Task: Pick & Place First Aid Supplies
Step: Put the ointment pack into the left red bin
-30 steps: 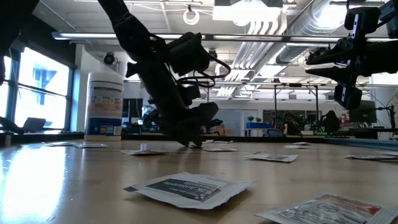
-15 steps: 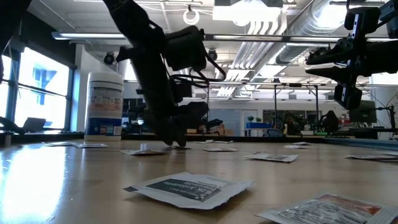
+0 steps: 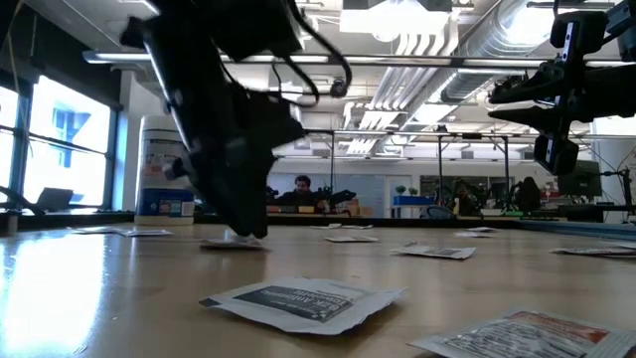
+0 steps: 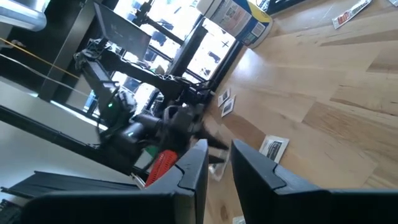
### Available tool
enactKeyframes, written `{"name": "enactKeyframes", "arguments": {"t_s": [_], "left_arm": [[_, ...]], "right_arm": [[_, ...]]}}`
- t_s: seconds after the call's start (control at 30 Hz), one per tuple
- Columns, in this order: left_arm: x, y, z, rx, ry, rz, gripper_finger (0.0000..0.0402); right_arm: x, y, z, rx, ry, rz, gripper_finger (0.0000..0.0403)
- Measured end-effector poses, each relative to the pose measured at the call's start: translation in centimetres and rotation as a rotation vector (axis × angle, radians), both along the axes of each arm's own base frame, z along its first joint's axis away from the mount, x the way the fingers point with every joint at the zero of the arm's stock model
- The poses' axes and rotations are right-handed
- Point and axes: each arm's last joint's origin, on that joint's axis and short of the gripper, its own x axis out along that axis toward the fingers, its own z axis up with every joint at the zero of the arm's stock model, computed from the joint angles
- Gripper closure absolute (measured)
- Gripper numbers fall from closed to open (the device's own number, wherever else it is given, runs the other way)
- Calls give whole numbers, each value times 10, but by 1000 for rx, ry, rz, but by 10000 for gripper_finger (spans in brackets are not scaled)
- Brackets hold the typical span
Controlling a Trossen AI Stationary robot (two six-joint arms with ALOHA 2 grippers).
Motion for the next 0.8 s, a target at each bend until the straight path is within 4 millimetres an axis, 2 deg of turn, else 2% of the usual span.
{"name": "enactKeyframes", "arguments": {"t_s": [0.8], "left_arm": [[-9,0,-7,-12,26,26,268]], "right_arm": [[0,0,0,0,0,0,339]]}}
